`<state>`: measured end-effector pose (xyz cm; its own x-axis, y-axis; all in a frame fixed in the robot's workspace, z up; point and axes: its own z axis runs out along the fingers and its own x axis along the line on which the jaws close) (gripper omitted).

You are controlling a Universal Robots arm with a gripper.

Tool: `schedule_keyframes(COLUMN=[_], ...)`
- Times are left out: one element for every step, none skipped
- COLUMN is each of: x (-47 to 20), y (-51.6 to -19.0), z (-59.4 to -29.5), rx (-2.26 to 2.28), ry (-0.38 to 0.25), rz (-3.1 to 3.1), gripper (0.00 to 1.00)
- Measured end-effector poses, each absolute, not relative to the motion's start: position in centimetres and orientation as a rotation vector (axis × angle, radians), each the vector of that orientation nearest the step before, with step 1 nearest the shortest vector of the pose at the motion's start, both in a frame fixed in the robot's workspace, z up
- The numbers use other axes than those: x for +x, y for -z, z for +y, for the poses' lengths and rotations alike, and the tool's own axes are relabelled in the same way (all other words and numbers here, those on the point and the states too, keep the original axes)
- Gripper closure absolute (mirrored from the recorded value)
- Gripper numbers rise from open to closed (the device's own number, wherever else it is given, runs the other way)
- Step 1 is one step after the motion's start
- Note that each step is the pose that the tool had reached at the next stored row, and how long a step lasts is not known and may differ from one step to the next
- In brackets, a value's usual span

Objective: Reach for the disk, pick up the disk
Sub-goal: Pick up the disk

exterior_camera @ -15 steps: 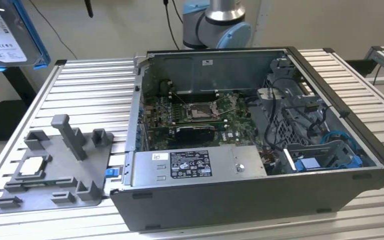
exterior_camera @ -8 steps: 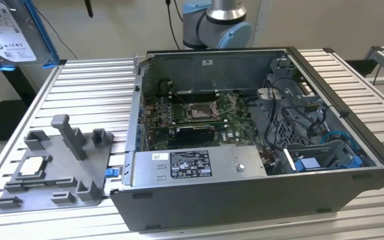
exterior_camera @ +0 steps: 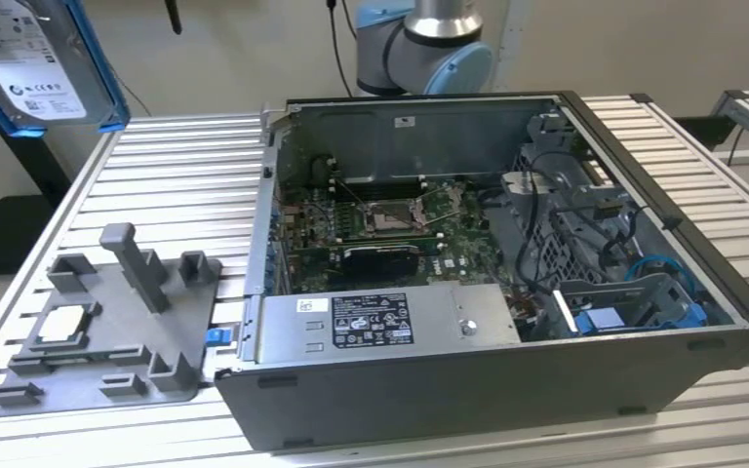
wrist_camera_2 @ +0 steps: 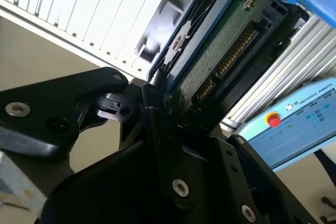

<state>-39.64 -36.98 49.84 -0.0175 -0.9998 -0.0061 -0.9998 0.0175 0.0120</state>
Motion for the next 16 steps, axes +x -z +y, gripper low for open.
schedule_keyframes(x=[-39.5,-39.3,-39.1,-39.0,-38.8,-38.7,-38.5,-38.4,-38.2,-38.0,-37.9,-37.7,-37.5,-37.3,-37.1,-37.0], y=[-49.8,-49.8,-49.8,-49.8,-49.8,-49.8,-49.8,-49.8,-49.8,-49.8,-49.8,-49.8,-49.8,-49.8,-49.8,-49.8], z=[-37.0,-37.0,-37.0,-37.0,-37.0,-37.0,-37.0,-37.0,-37.0,-37.0,-37.0,-37.0,-37.0,-37.0,-37.0,-37.0], rx=[2.199,2.199,2.199,2.199,2.199,2.200,2.200,2.200,2.200,2.200,2.200,2.200,2.200,2.200,2.200,2.200], ry=[0.020,0.020,0.021,0.021,0.021,0.021,0.022,0.022,0.022,0.022,0.022,0.023,0.023,0.023,0.023,0.023], rz=[-2.238,-2.238,-2.238,-2.238,-2.238,-2.238,-2.238,-2.239,-2.239,-2.239,-2.239,-2.239,-2.239,-2.239,-2.239,-2.239], gripper=[1.00,1.00,1.00,1.00,1.00,1.00,1.00,1.00,1.00,1.00,1.00,1.00,1.00,1.00,1.00,1.00])
